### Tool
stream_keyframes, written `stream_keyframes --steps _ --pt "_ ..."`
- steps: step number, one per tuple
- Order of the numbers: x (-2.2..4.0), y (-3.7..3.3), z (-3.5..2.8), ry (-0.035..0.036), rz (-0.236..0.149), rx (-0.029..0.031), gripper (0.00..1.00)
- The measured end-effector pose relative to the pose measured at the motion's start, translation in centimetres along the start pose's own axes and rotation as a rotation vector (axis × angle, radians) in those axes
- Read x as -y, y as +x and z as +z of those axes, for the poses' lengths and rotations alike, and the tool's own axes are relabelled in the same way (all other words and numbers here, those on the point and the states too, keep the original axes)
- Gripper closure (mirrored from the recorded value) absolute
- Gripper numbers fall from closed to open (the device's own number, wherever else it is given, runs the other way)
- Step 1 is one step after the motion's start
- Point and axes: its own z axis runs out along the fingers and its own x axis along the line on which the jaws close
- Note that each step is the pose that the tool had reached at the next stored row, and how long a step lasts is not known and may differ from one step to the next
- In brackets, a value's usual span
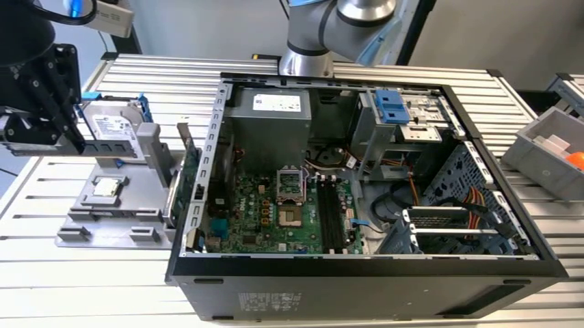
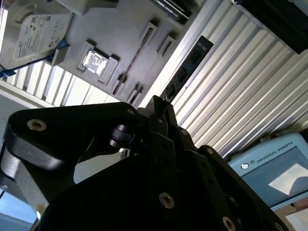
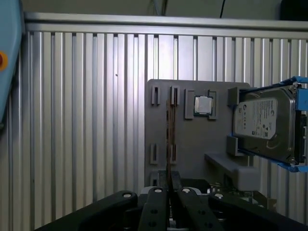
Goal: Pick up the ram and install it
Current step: 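Pick up the ram and move it above insertion slot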
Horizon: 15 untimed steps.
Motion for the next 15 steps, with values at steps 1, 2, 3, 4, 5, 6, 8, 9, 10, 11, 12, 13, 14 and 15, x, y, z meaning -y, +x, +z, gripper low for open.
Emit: stream_keyframes --steps 1,2,3,4,5,6,8,9,10,11,12,13,14,15 --pt "0.12 0.00 -0.01 -0.0001 0.000 0.0000 1.00" --pt "0.23 0.00 -0.01 0.0000 0.000 0.0001 1.00" --pt "0.35 0.00 -0.01 0.0000 0.000 0.0000 1.00" --pt "0.48 0.00 -0.02 0.0000 0.000 0.0001 1.00" --pt "0.60 -0.01 -0.02 0.0000 0.000 0.0001 1.00" --pt "0.72 -0.01 -0.03 0.0000 0.000 0.0000 1.00" --pt "0.95 -0.01 -0.04 0.0001 0.000 0.0001 1.00" --pt "1.08 -0.01 -0.05 0.0000 0.000 0.0000 1.00" --pt "1.20 -0.01 -0.05 0.0000 0.000 0.0001 1.00" --pt "1.33 -0.01 -0.06 0.0001 0.000 0.0001 1.00" --pt "1.46 -0.02 -0.07 0.0000 0.000 0.0001 1.00" --pt "1.59 -0.02 -0.07 -0.0001 0.000 0.0001 1.00" --pt "1.72 -0.02 -0.07 0.0000 0.000 0.0001 1.00" --pt "1.86 -0.02 -0.09 -0.0001 0.000 0.0000 1.00"
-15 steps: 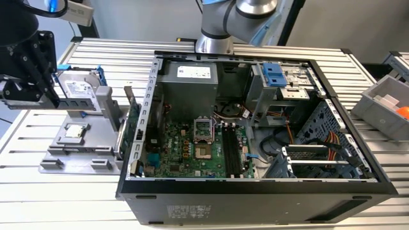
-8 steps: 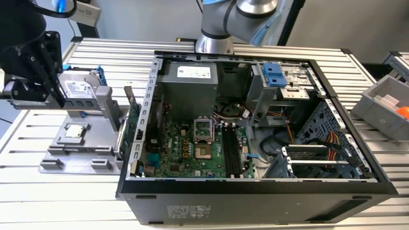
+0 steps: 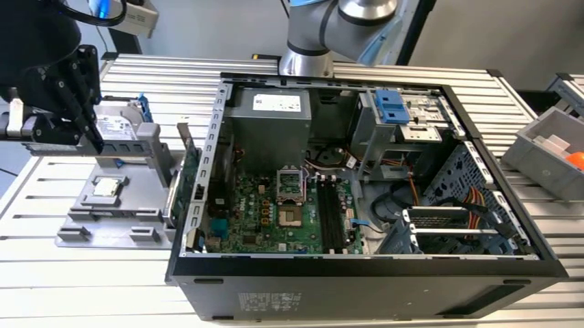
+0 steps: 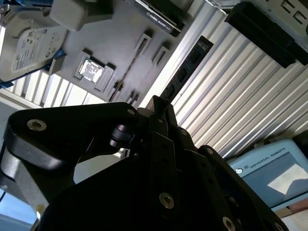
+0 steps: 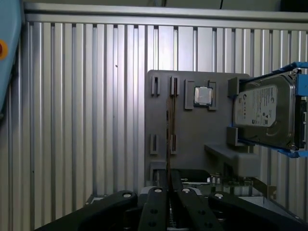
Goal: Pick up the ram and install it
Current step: 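Pick up the ram and move it above insertion slot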
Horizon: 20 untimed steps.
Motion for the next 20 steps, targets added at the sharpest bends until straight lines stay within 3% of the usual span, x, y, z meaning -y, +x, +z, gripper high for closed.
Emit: stream_keyframes --steps 20 --pt "2.54 -0.03 -0.12 -0.0003 0.000 0.0000 1.00"
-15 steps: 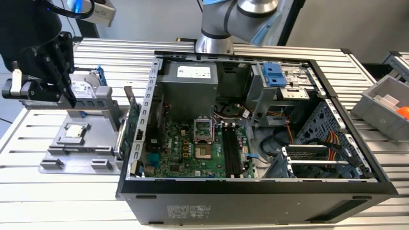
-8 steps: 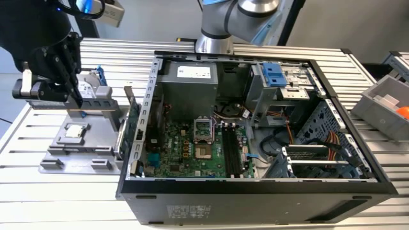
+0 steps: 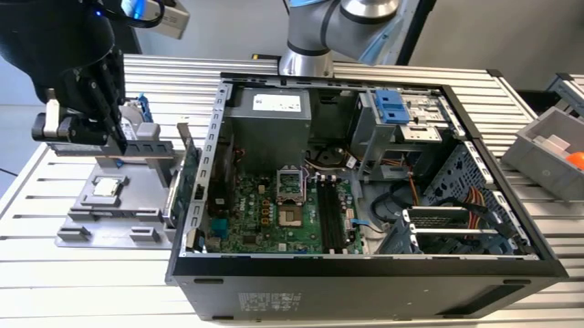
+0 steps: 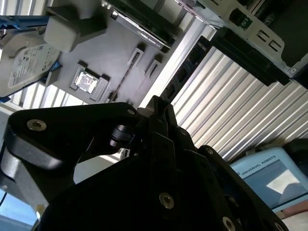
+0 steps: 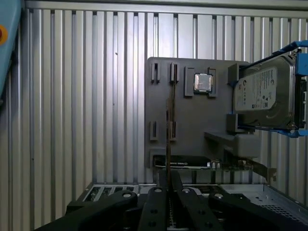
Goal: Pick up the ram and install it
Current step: 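Pick up the ram and move it above insertion slot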
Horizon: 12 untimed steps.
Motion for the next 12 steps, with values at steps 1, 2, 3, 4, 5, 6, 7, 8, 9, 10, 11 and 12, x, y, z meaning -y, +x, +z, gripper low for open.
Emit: stream_keyframes --steps 1,2,3,4,5,6,7,8,9,10,11,12 --pt "0.12 0.00 -0.01 0.0000 0.000 -0.0001 1.00" --pt "0.24 0.00 -0.01 0.0000 0.000 -0.0001 1.00" --pt "0.36 0.00 -0.01 0.0000 0.000 0.0000 1.00" --pt "0.48 0.00 -0.02 0.0000 0.000 -0.0001 1.00" --pt "0.60 -0.01 -0.03 0.0000 0.000 -0.0001 1.00" --pt "0.72 -0.01 -0.03 0.0000 0.000 0.0000 1.00" --pt "0.83 -0.01 -0.03 0.0001 0.000 0.0000 1.00" --pt "0.96 -0.01 -0.05 0.0000 0.000 0.0000 1.00" --pt "1.08 -0.01 -0.05 0.0000 0.000 0.0000 1.00" --pt "1.19 -0.01 -0.06 0.0000 0.000 0.0000 1.00" --pt "1.31 -0.01 -0.06 0.0000 0.000 0.0000 1.00" --pt "1.43 -0.01 -0.07 0.0000 0.000 0.0000 1.00"
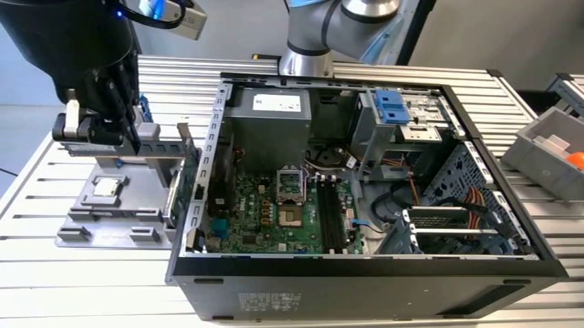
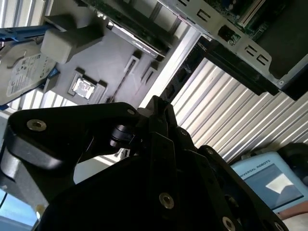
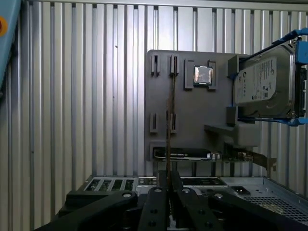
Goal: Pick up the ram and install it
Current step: 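Pick up the ram and move it above insertion slot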
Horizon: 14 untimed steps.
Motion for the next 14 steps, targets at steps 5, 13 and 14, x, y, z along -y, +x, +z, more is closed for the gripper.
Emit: stream_keyframes --steps 5,13,14 --pt "0.58 -0.01 -0.03 0.0000 0.000 0.0000 1.00" --pt "1.54 -0.02 -0.08 -0.0001 0.000 -0.0001 1.00" --pt "1.66 -0.02 -0.08 0.0000 0.000 0.0000 1.00"
